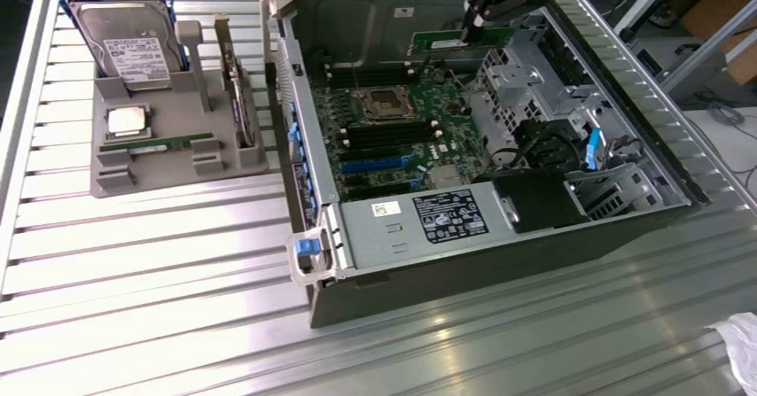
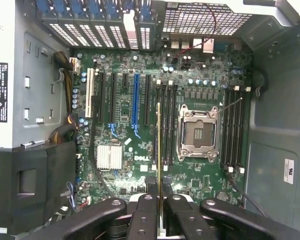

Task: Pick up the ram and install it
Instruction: 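Insert the ram into the slot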

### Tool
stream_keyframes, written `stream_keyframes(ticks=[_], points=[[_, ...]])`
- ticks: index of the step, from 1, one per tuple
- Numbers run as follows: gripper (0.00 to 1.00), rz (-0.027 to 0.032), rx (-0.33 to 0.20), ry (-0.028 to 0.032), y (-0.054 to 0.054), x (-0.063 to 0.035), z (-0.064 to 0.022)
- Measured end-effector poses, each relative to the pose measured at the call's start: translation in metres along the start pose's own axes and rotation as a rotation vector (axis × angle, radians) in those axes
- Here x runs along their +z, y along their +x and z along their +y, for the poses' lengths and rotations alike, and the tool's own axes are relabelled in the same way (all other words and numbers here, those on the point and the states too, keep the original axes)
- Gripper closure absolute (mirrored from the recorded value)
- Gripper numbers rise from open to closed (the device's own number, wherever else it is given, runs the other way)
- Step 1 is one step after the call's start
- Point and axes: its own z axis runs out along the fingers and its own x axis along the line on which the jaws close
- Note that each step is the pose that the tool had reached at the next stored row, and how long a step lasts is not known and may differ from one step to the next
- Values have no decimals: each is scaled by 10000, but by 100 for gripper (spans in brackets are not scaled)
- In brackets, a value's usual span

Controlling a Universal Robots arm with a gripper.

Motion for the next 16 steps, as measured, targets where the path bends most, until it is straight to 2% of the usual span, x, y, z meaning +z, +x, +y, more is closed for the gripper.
stream_keyframes(ticks=[16], points=[[87,0,0,0,0,74,-3]])
